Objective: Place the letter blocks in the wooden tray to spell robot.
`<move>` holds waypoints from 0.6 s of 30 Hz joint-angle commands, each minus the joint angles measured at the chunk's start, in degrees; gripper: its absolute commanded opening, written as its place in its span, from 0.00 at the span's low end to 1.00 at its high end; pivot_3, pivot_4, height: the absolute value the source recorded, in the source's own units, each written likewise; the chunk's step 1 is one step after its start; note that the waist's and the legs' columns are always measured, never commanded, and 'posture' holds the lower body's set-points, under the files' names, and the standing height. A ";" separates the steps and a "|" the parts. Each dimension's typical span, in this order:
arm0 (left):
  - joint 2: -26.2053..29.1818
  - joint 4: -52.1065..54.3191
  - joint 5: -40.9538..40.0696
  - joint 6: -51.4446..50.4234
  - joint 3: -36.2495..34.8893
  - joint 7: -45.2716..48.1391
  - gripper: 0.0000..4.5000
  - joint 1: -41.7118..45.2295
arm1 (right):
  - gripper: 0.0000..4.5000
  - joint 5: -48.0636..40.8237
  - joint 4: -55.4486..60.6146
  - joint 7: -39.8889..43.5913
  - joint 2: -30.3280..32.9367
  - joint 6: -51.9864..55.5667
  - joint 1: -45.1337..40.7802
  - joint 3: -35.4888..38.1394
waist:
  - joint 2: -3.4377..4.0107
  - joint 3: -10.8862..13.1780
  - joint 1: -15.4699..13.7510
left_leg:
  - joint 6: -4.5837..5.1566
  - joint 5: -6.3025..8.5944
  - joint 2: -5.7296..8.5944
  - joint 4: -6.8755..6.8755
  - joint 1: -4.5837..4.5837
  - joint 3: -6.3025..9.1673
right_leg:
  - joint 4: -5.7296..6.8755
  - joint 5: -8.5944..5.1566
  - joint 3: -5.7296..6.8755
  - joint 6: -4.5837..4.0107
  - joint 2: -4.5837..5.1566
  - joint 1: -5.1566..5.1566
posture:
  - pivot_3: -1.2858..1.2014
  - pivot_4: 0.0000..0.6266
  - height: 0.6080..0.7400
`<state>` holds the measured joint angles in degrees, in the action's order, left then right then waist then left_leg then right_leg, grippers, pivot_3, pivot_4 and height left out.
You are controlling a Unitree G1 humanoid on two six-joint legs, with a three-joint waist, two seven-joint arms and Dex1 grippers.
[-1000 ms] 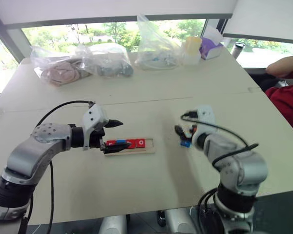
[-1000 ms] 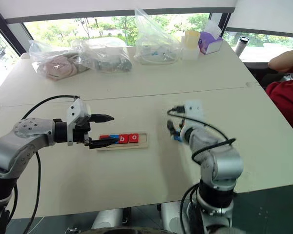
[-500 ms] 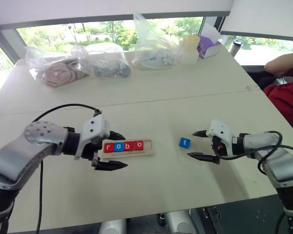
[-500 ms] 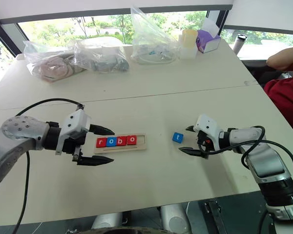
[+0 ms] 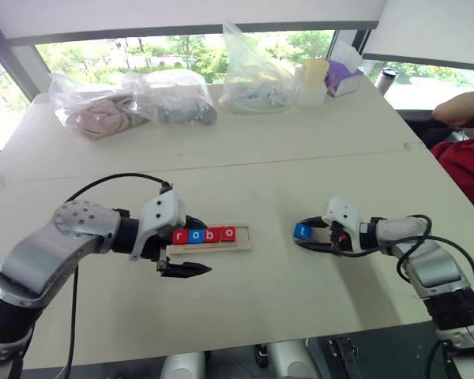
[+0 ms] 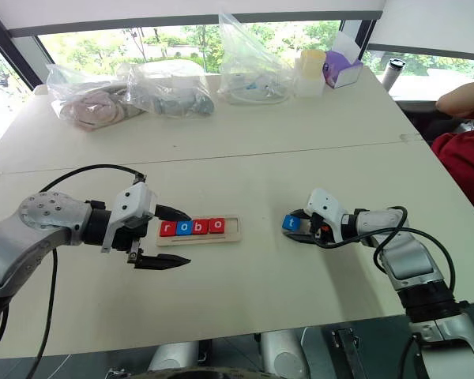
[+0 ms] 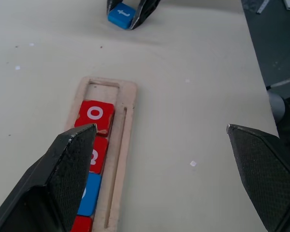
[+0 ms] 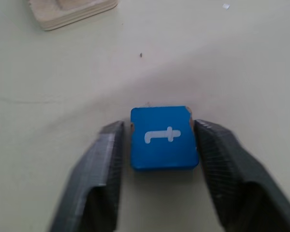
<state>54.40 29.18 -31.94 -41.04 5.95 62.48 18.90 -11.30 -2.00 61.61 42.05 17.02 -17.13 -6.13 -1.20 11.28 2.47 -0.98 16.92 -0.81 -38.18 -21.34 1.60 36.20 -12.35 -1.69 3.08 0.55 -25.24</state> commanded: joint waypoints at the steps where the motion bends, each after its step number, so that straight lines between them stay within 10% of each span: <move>1: 0.52 -0.08 0.50 1.20 -1.13 0.43 1.00 0.27 | 0.27 -0.23 1.94 0.05 0.13 0.81 -0.78 0.10 | 0.00 0.00 -0.02 | 0.00 0.00 0.00 0.00 0.00 0.00 | 0.00 0.00 0.00 0.00 0.00 0.00 | 0.52 0.24 1.00; 18: 3.58 3.49 -1.61 -0.18 -10.99 -2.67 1.00 -12.20 | 0.27 3.74 2.40 5.21 -9.85 2.90 -16.99 -17.33 | 0.02 0.00 -0.59 | -0.01 0.00 -0.04 -0.02 -0.06 0.00 | -0.03 0.08 0.10 -0.12 0.18 -0.03 | 0.52 0.24 1.00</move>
<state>58.08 30.34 -32.79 -41.09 -3.16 60.67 6.92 -9.33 2.27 65.58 31.70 22.42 -32.44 -22.84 -1.18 11.27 1.88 -0.99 16.91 -0.83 -38.20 -21.40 1.58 36.16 -12.27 -1.61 2.95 0.77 -25.27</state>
